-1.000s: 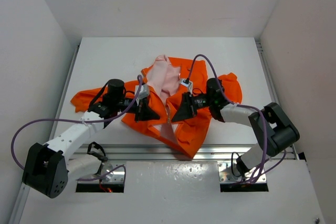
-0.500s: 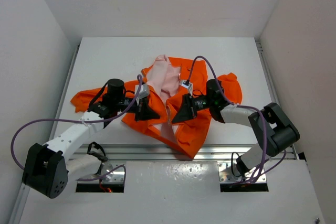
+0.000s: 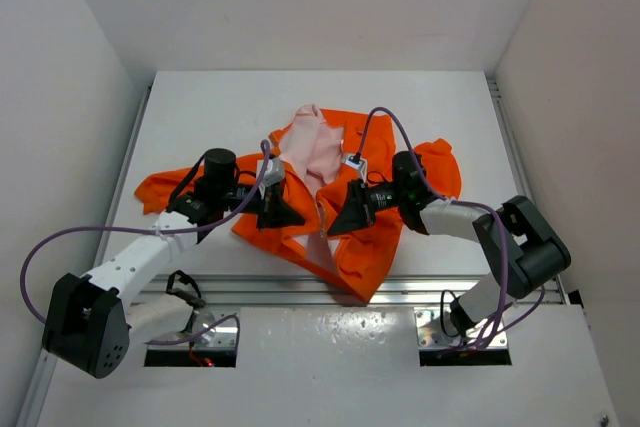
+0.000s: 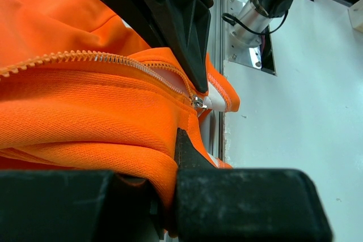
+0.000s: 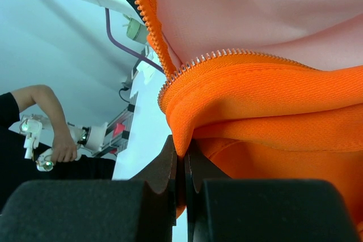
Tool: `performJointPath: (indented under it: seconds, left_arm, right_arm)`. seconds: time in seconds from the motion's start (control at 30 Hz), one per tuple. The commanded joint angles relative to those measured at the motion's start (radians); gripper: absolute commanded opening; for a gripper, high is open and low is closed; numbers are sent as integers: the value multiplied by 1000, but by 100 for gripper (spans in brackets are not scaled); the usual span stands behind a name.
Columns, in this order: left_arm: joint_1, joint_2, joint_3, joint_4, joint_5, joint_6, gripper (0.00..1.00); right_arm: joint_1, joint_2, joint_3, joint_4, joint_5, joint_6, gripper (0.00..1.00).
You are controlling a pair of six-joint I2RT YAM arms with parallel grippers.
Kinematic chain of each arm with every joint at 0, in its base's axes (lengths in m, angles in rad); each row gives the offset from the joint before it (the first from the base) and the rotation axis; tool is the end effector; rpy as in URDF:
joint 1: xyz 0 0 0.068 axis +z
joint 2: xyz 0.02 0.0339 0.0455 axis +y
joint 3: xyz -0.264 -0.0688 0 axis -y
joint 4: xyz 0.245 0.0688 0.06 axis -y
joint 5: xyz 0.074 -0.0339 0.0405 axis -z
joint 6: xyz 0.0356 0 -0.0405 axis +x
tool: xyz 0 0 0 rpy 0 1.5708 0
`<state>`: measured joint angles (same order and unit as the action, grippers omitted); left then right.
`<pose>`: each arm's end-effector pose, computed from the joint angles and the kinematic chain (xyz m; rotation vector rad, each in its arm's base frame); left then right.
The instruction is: Zip up the jacket
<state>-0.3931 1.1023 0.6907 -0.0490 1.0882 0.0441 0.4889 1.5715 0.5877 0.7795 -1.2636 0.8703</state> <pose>0.2008 -0.1174 0.2658 1.0891 1.6712 -1.3138 0.2391 0.1656 0.1895 -0.7280 2.0155 1.9899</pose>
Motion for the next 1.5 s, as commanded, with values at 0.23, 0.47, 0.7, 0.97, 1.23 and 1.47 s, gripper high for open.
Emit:
performJointPath:
  seconds: [0.23, 0.47, 0.7, 0.97, 1.23, 1.47]
  left_arm:
    - [-7, -15, 44, 60, 47, 5, 0]
    - [-7, -5, 35, 51, 47, 5, 0]
    - [-16, -5, 26, 41, 47, 5, 0]
    - [-16, -5, 26, 32, 59, 16, 0]
    - [-26, -16, 17, 11, 88, 56, 0]
    - [-36, -27, 6, -40, 88, 114, 0]
  right_arm:
    - [10, -16, 32, 81, -10, -14, 0]
    - [10, -16, 37, 86, -11, -8, 0]
    - [7, -2, 55, 96, -8, 1, 0]
    - [-3, -1, 60, 98, -3, 10, 0]
    - [-24, 22, 80, 95, 29, 36, 0]
    - [-24, 30, 89, 182, 14, 95, 0]
